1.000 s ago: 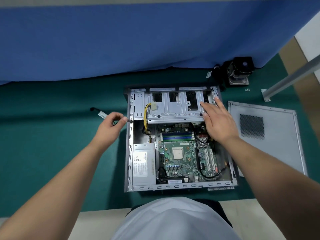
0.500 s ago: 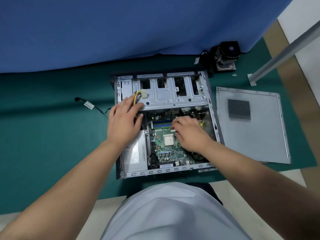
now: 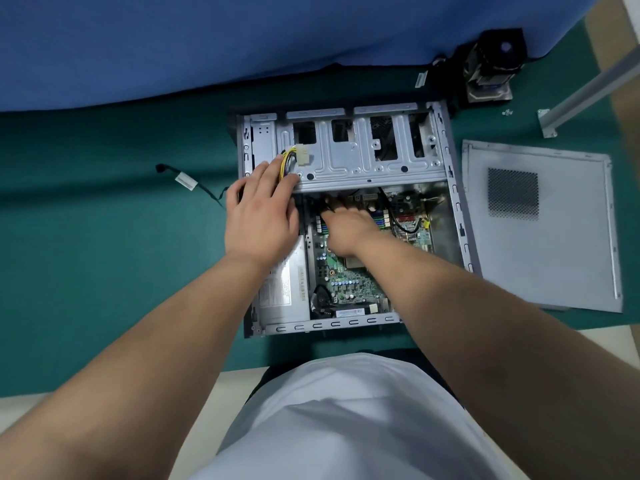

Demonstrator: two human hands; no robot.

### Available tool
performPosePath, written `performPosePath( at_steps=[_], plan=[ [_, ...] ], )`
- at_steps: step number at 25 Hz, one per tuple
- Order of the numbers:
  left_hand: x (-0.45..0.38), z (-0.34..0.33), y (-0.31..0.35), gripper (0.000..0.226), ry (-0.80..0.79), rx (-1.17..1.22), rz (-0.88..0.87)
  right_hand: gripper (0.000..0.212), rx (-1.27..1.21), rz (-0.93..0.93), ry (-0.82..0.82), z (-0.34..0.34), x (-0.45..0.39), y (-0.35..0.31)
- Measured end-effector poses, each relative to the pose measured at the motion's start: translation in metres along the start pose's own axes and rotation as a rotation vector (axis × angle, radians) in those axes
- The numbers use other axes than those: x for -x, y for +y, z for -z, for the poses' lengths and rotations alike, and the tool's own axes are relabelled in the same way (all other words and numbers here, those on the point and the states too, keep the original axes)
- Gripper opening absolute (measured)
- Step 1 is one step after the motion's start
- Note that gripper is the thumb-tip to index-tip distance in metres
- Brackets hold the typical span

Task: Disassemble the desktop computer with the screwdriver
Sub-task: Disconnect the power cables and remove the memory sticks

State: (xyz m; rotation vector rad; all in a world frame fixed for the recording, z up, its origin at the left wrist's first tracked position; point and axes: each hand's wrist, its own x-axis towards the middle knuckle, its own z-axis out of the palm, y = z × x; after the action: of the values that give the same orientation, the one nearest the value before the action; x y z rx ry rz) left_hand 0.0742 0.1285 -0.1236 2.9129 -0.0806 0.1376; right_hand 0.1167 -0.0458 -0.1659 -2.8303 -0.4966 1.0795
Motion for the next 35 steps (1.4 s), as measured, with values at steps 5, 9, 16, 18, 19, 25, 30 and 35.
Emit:
performPosePath(
  at_steps=[5,9,16,18,19,25,30,35],
  plan=[
    [0.001,0.004,0.003,0.041,-0.013,0.001,0.003,0.054,0.033,-0.001,0.093,-0.005,0.009,0.001],
    [0.000,0.004,0.002,0.042,-0.028,0.012,0.007,0.052,0.048,0.061,0.204,-0.004,0.021,0.004],
    [0.001,0.007,0.003,0.041,-0.047,0.037,-0.002,0.057,-0.001,0.042,0.165,-0.013,0.066,0.026],
    [0.002,0.008,0.003,0.040,-0.043,0.038,-0.009,0.054,-0.011,0.014,0.149,-0.015,0.078,0.033],
    [0.004,0.009,0.002,0.040,-0.033,0.033,-0.008,0.052,-0.018,0.003,0.144,-0.016,0.084,0.036],
    [0.015,0.010,0.044,0.037,-0.097,0.096,-0.404,0.045,-0.101,-0.013,0.158,-0.014,0.112,0.057],
    [0.011,-0.016,0.109,0.050,-0.619,-0.051,-0.225,0.045,-0.329,0.004,0.134,-0.006,0.122,0.070],
    [0.012,-0.033,0.117,0.028,-0.591,0.151,-0.049,0.041,-0.427,0.032,0.119,-0.002,0.124,0.076]
  ],
)
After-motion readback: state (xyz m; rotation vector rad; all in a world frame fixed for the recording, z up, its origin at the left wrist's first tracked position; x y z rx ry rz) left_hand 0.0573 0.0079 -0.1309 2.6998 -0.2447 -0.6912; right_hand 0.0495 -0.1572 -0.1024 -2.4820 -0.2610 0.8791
